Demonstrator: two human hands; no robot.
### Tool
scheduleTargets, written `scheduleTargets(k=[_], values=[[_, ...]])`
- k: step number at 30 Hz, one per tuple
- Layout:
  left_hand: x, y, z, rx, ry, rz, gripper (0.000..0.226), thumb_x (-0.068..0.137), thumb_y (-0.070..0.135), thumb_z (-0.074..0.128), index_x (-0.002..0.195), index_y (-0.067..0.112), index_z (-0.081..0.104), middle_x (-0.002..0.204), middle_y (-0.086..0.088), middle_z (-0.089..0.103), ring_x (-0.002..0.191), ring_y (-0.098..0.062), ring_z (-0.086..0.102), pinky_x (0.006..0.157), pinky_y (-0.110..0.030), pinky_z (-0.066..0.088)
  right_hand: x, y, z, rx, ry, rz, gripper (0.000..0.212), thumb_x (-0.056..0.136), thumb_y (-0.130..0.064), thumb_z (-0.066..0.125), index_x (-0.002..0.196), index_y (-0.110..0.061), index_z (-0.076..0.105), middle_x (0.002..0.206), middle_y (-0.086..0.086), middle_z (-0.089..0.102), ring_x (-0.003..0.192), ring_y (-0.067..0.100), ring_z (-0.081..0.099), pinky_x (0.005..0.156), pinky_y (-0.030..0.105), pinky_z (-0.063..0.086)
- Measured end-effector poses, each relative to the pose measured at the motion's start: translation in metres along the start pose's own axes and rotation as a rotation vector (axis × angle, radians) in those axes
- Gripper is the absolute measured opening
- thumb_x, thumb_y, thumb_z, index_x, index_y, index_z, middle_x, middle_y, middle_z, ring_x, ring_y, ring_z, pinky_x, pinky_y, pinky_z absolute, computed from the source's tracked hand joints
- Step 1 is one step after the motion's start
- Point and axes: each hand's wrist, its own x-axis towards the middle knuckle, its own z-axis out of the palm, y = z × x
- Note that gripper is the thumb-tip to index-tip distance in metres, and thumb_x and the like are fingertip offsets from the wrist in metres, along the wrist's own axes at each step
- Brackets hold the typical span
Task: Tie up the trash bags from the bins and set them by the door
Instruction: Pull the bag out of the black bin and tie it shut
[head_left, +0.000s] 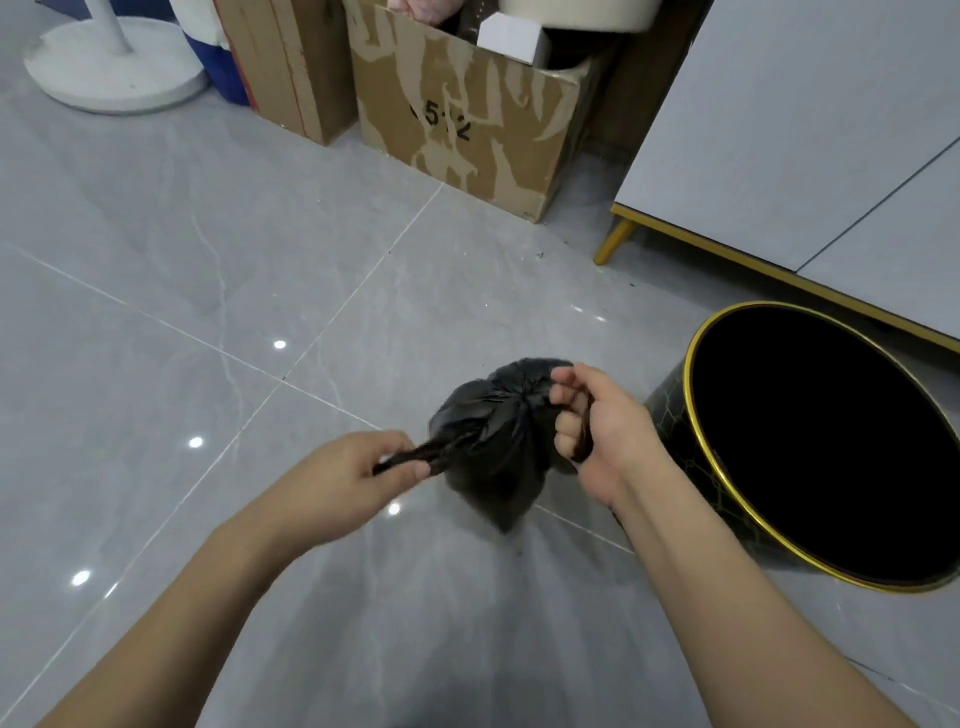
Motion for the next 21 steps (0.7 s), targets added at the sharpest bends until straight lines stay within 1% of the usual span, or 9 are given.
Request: scheduleTargets(k=[2, 4, 7, 8, 10, 13, 16, 18, 21], values=[[-0.010, 0.006, 0.011, 0.299, 0.000, 0.063, 0.026, 0.096, 0.047, 0.044, 0.086, 0.025, 0.055, 0.062, 0.005, 0.055, 0.062, -0.011, 0.055, 0.061, -0.029, 0.041, 0.002, -0.005, 0.008, -0.058, -0.003, -0.073, 0.029, 0.100, -0.026, 0.044, 0.080, -0.015, 0.062, 0.069, 0.001, 0.059, 0.033, 0.005, 0.028, 0.032, 0.018, 0.021], [-0.016, 0.009, 0.027, 0.457, -0.022, 0.121, 0.027, 0.098, 0.049, 0.035, 0.089, 0.026, 0.044, 0.070, 0.002, 0.057, 0.072, -0.019, 0.058, 0.062, -0.033, 0.040, 0.004, -0.002, 0.017, -0.288, -0.023, -0.176, 0.032, 0.096, -0.022, 0.047, 0.072, -0.023, 0.067, 0.078, -0.001, 0.065, 0.038, 0.006, 0.035, 0.040, 0.022, 0.030], [-0.016, 0.009, 0.045, 0.444, -0.139, 0.177, 0.023, 0.100, 0.043, 0.035, 0.084, 0.027, 0.041, 0.080, -0.001, 0.060, 0.078, -0.024, 0.057, 0.062, -0.033, 0.039, 0.000, 0.018, 0.022, -0.905, -0.088, -0.334, 0.022, 0.090, -0.027, 0.050, 0.078, -0.020, 0.068, 0.079, -0.006, 0.066, 0.069, 0.015, 0.058, 0.067, 0.033, 0.046], [-0.015, 0.009, 0.047, 0.431, -0.149, 0.197, 0.024, 0.100, 0.041, 0.037, 0.082, 0.025, 0.042, 0.080, 0.000, 0.059, 0.077, -0.023, 0.056, 0.063, -0.034, 0.040, -0.001, 0.029, 0.019, -1.143, -0.147, -0.377, 0.024, 0.091, -0.031, 0.047, 0.086, -0.016, 0.065, 0.090, -0.002, 0.064, 0.083, 0.020, 0.060, 0.078, 0.037, 0.048], [-0.012, 0.007, 0.045, 0.412, -0.120, 0.239, 0.025, 0.099, 0.038, 0.039, 0.079, 0.025, 0.043, 0.077, 0.006, 0.053, 0.074, -0.018, 0.053, 0.064, -0.034, 0.040, -0.003, 0.048, 0.008, -1.477, -0.267, -0.419, 0.028, 0.093, -0.034, 0.040, 0.091, -0.013, 0.059, 0.100, 0.001, 0.056, 0.094, 0.026, 0.058, 0.085, 0.041, 0.047], [-0.010, -0.004, 0.037, 0.323, -0.094, 0.275, 0.024, 0.099, 0.037, 0.042, 0.087, 0.020, 0.055, 0.080, 0.009, 0.056, 0.075, -0.011, 0.053, 0.069, -0.030, 0.044, -0.005, 0.066, -0.005, -1.651, -0.360, -0.365, 0.024, 0.092, -0.036, 0.040, 0.100, -0.017, 0.053, 0.106, 0.000, 0.047, 0.096, 0.026, 0.057, 0.081, 0.039, 0.045], [-0.006, -0.011, 0.027, 0.282, -0.089, 0.337, 0.033, 0.096, 0.044, 0.039, 0.092, 0.019, 0.060, 0.084, 0.008, 0.059, 0.078, -0.007, 0.053, 0.073, -0.029, 0.045, -0.007, 0.076, -0.009, -1.667, -0.441, -0.293, 0.033, 0.084, -0.039, 0.047, 0.111, -0.019, 0.045, 0.109, -0.001, 0.042, 0.095, 0.024, 0.056, 0.080, 0.040, 0.046], [-0.002, -0.010, 0.020, 0.261, -0.104, 0.388, 0.042, 0.091, 0.051, 0.032, 0.089, 0.019, 0.060, 0.083, 0.010, 0.058, 0.079, -0.006, 0.052, 0.074, -0.029, 0.046, -0.007, 0.080, -0.007, -1.641, -0.477, -0.265, 0.042, 0.081, -0.046, 0.052, 0.110, -0.019, 0.038, 0.107, -0.001, 0.038, 0.089, 0.022, 0.052, 0.078, 0.040, 0.046], [0.007, -0.002, 0.007, 0.256, -0.130, 0.435, 0.040, 0.091, 0.049, 0.033, 0.088, 0.021, 0.061, 0.085, 0.010, 0.059, 0.083, -0.005, 0.054, 0.075, -0.030, 0.047, -0.006, 0.082, 0.001, -1.617, -0.424, -0.275, 0.054, 0.078, -0.067, 0.053, 0.106, -0.024, 0.037, 0.106, -0.004, 0.041, 0.091, 0.022, 0.055, 0.073, 0.036, 0.042]])
